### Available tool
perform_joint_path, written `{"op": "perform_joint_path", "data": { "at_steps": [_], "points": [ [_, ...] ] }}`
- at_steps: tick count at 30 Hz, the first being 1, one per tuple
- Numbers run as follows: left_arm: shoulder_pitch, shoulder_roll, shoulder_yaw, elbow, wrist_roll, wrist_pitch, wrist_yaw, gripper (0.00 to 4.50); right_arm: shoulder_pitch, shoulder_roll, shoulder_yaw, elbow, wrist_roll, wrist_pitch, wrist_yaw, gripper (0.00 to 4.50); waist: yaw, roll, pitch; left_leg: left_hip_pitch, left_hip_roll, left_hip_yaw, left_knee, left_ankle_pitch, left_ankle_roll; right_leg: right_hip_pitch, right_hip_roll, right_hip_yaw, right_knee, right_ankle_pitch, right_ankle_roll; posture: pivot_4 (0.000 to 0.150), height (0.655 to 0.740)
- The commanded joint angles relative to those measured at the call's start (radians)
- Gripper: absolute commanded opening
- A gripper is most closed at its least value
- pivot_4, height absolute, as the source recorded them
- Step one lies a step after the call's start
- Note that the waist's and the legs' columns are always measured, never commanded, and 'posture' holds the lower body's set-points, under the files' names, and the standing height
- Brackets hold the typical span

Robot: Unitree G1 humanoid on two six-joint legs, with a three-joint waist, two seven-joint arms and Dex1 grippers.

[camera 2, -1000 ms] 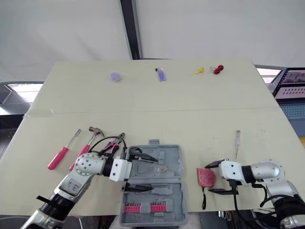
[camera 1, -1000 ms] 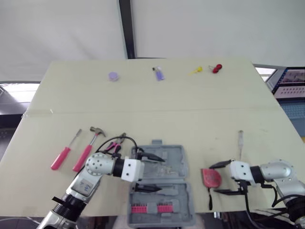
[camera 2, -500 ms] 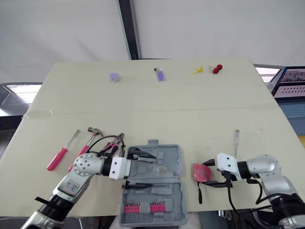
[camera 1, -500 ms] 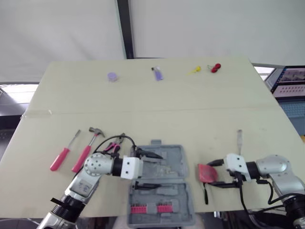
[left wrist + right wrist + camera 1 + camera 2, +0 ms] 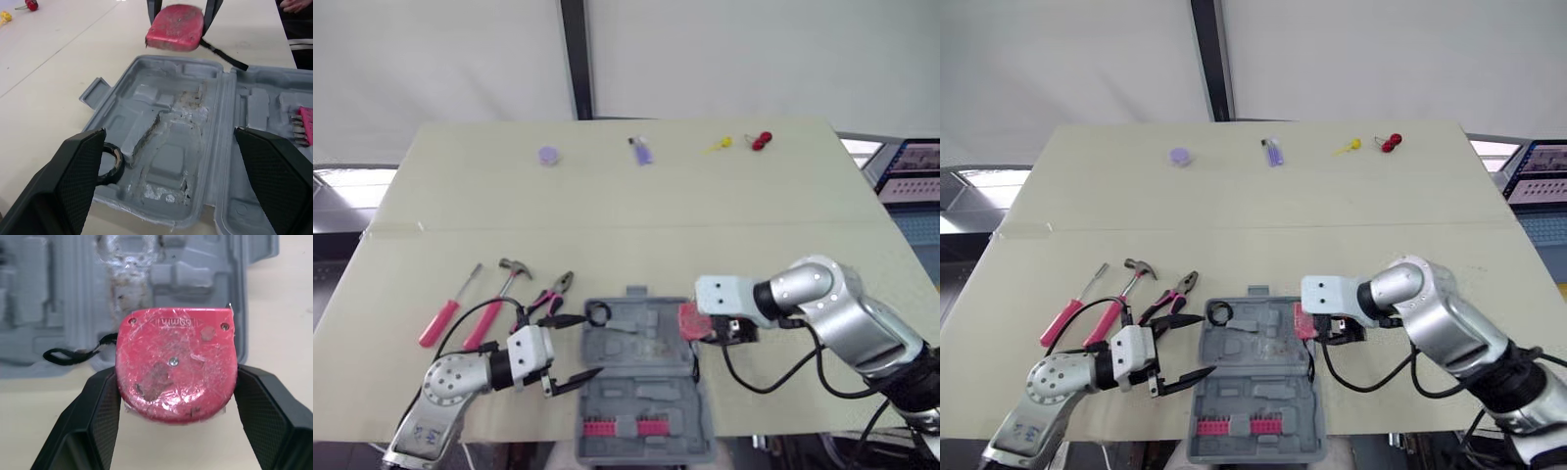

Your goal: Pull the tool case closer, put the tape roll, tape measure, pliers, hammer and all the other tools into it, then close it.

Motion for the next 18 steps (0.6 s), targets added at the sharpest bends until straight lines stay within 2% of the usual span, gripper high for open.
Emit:
{"op": "perform_joint_path", "data": {
  "at_steps": [1,11,18],
  "points": [
    [0.003,-0.010,0.013,-0.024,-0.004,-0.018,0.023,4.50,-0.051,0.017,0.078,-0.029,-0.092,0.042,-0.031,2.93,-0.001,0.000,0.000,0.000,0.000,0.000,-0.001,0.000,0.000,0.000,0.000,0.000,0.000,0.000,0.000,0.150,0.7400],
    [-0.020,-0.036,-0.015,-0.013,0.015,-0.026,0.039,4.50,-0.106,0.039,0.169,0.007,-0.204,0.024,-0.041,2.93,-0.006,0.000,0.000,0.000,0.000,0.000,-0.002,0.000,0.000,0.000,0.000,0.000,-0.001,0.000,0.000,0.150,0.7400],
    [-0.034,-0.034,-0.017,-0.008,0.011,-0.030,0.031,4.50,-0.112,0.099,0.199,0.050,-0.251,0.002,-0.046,2.93,-0.023,0.000,0.000,0.000,0.000,0.000,-0.003,0.000,0.000,-0.001,0.000,-0.001,0.000,0.000,0.000,0.150,0.7400]
  ]
}}
